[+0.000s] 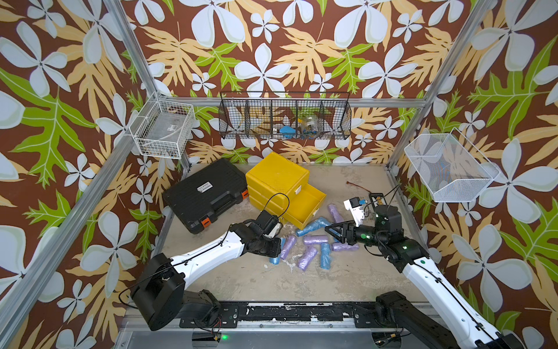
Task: Sort the rolls of trash bags by color and place them into the drawer
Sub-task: Pick up the roll of trash bags from the center of the board.
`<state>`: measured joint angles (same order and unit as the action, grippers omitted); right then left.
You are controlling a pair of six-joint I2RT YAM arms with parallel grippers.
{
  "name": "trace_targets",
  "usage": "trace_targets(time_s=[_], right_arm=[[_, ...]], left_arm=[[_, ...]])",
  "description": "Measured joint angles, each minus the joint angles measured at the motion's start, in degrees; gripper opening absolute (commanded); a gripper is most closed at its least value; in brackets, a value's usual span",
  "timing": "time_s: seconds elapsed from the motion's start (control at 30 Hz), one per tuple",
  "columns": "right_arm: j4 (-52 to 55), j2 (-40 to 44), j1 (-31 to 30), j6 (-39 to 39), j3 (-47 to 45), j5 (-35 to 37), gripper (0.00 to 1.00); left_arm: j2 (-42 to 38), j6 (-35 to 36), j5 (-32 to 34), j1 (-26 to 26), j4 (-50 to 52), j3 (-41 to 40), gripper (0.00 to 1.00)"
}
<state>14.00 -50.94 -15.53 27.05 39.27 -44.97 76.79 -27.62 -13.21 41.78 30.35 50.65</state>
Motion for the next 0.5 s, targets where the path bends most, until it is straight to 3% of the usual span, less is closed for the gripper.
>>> trace_targets(time_s=[0.23,0.5], right_arm=[[-7.8,-1.6,-6.3,6.2,-2.2,-2.6,0.67],[-14.4,-5.4,-14.3,10.4,-0.2,-2.5,0.68]], left_arm=[[-4.9,-5.3,-9.9,-1.3,-9.6,-0.2,0.25],[-7.6,-18.3,-22.3,-2.5,-28.7,-4.9,0.26]])
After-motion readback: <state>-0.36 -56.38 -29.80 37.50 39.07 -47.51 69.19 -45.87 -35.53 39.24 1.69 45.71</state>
